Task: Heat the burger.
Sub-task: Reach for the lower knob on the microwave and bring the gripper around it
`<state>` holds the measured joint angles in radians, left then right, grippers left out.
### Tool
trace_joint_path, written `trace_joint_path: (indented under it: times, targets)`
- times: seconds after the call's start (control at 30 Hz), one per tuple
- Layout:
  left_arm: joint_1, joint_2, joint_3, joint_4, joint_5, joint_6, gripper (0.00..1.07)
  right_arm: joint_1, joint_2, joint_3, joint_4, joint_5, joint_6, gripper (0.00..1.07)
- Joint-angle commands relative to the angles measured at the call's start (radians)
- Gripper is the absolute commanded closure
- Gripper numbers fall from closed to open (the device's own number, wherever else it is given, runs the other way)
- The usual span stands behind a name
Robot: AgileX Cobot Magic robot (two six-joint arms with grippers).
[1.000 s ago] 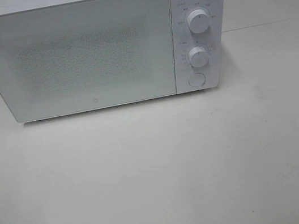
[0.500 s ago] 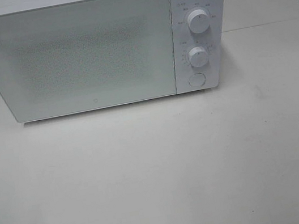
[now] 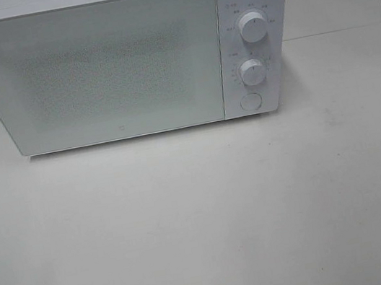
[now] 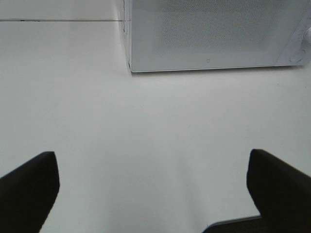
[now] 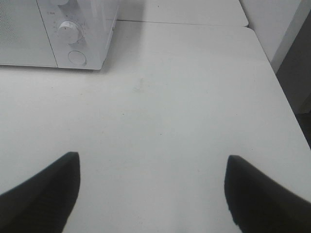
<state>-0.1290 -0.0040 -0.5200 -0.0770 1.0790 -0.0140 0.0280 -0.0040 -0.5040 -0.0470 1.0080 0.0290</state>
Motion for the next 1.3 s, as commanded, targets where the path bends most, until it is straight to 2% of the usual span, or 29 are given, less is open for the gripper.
trace_joint_path:
  times: [0.03,0.63,0.93,1.3]
  targets:
    - [0.002,-0.025,0.002,-0.007,-0.010,-0.003,0.09,-0.005,-0.027,0.003,0.004,-0.012,0.001,0.32]
    - [0.002,-0.025,0.002,-0.007,-0.010,-0.003,0.09,-0.005,-0.025,-0.012,0.011,-0.032,0.005,0.32]
    - [0.002,-0.025,0.002,-0.007,-0.010,-0.003,0.09,-0.005,0.100,-0.025,0.011,-0.205,0.008,0.32]
    - [0.002,-0.025,0.002,-0.007,-0.010,-0.003,0.09,-0.005,0.285,0.060,0.012,-0.475,0.013,0.32]
